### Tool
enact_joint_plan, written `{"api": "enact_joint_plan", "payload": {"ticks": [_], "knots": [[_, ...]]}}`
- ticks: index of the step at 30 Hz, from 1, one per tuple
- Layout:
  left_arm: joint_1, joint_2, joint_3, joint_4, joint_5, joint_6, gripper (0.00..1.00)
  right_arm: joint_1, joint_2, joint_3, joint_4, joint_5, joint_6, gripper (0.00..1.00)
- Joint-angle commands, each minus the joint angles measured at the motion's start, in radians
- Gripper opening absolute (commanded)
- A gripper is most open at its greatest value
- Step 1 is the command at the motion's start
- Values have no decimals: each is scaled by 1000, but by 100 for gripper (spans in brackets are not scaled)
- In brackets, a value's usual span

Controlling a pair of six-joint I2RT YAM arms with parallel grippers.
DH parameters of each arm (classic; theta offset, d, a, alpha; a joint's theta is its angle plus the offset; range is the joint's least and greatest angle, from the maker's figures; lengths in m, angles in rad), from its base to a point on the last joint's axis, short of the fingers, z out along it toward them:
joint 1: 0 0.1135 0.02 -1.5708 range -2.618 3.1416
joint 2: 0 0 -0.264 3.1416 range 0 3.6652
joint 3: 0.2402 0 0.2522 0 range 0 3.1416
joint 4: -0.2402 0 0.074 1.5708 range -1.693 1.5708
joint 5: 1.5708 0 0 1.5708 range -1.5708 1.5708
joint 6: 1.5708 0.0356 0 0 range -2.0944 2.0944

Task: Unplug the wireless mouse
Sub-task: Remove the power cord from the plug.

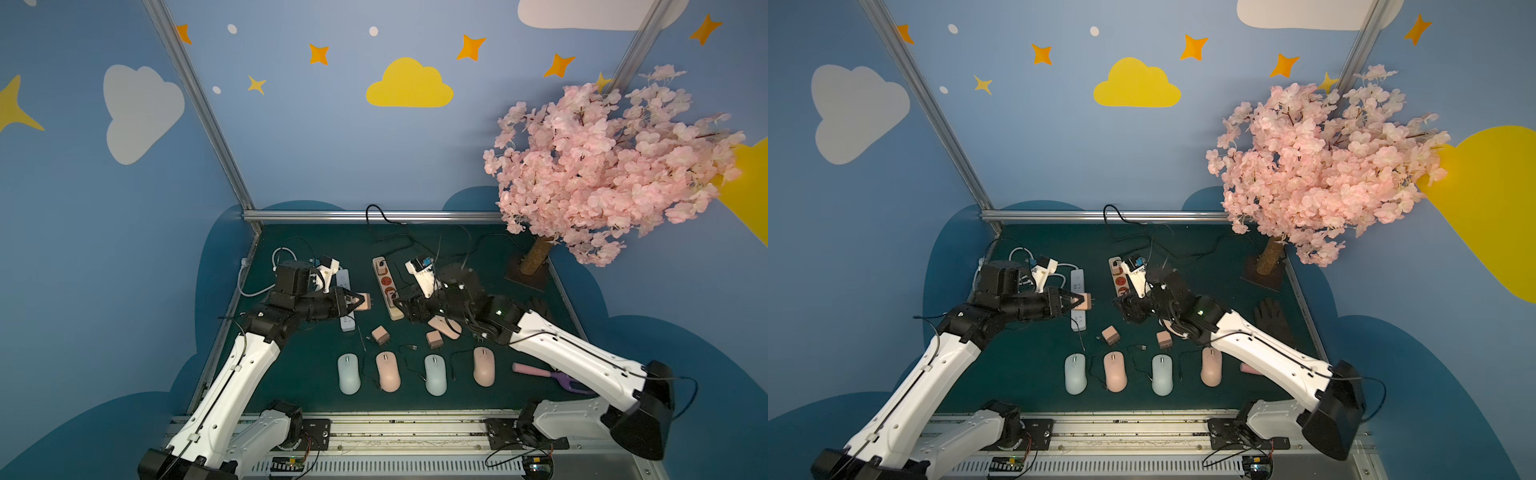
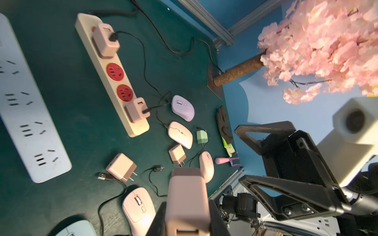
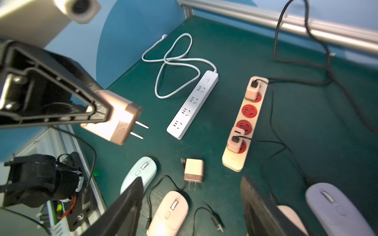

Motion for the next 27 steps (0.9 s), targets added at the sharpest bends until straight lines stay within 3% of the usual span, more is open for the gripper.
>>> {"api": "enact_joint_plan", "payload": {"ticks": [1, 5, 10, 16, 27], "knots": [[-70, 24, 51, 47, 35, 10, 4, 2, -169, -114, 102, 10, -197, 73], [-154, 60, 83, 84, 72, -5, 4, 2, -334, -189, 80, -22, -331, 77], [-234, 98, 124, 87, 90, -4, 4, 0, -417, -185, 11, -111, -444, 81], [-280, 116, 137, 96, 97, -3, 4, 4, -376, -120, -56, -260, -550, 81], [-291, 99, 125, 105, 111, -9, 4, 61, -222, -68, 11, -140, -626, 81]]}}
